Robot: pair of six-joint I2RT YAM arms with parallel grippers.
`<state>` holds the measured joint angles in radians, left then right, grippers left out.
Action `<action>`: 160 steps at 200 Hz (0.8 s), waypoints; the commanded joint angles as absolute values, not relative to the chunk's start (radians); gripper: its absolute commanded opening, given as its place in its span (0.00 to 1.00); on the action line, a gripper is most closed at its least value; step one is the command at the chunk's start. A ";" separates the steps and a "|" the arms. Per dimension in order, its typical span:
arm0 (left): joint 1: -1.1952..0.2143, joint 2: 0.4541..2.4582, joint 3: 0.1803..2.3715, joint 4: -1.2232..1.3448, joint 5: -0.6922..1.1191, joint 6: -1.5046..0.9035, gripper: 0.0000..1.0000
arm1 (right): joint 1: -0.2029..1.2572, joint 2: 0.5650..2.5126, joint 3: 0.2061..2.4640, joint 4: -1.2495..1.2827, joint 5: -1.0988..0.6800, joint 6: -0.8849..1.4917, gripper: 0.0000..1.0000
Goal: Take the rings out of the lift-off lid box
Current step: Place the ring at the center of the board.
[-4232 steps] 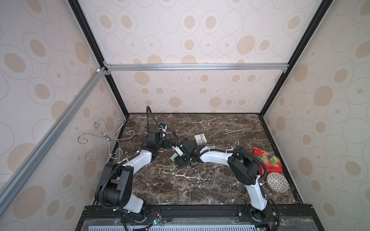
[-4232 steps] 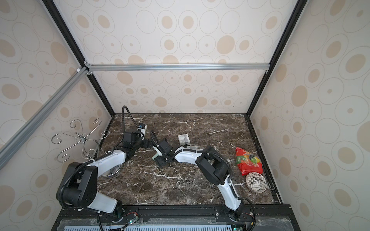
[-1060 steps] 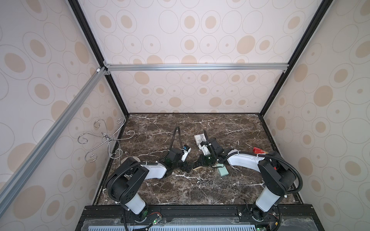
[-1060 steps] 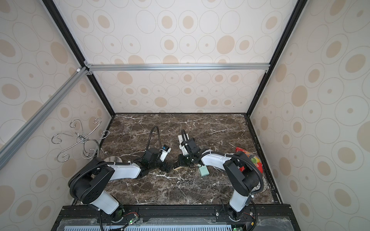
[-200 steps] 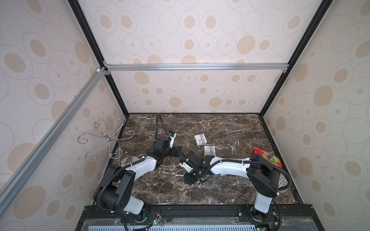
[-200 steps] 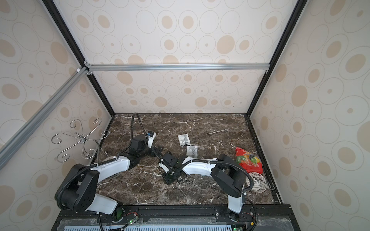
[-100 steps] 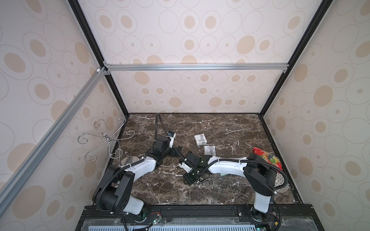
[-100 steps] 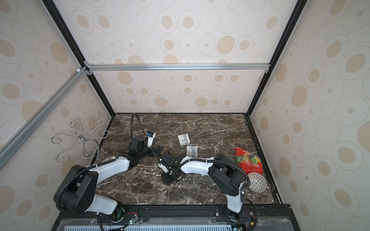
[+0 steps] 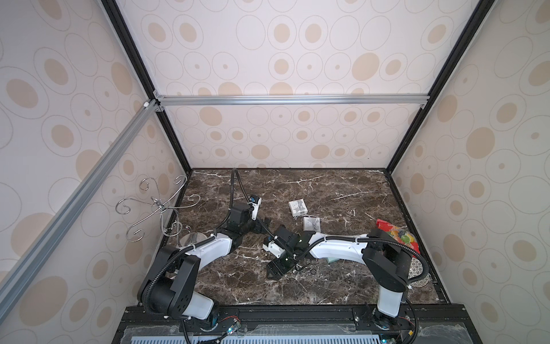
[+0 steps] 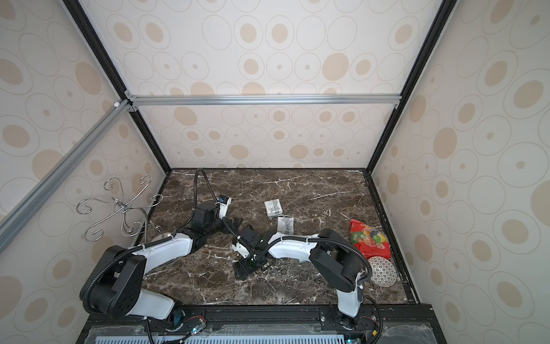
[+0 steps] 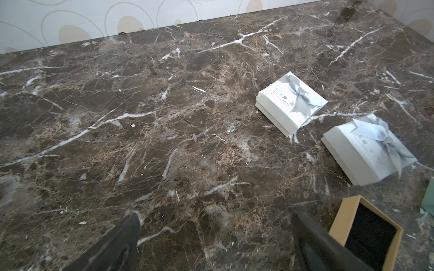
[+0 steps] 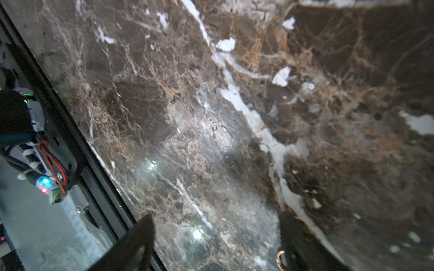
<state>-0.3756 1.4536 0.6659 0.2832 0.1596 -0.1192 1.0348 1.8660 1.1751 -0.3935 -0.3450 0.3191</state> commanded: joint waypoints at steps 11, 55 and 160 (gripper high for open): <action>-0.368 1.438 0.672 0.305 0.179 -0.120 1.00 | 1.045 1.832 1.160 -0.376 -0.394 0.297 1.00; -0.367 1.433 0.655 0.313 0.213 -0.128 1.00 | 1.046 1.798 1.132 -0.323 -0.442 0.282 1.00; -0.406 1.347 0.520 0.360 0.340 -0.182 1.00 | 1.014 1.622 1.003 -0.155 -0.572 0.269 1.00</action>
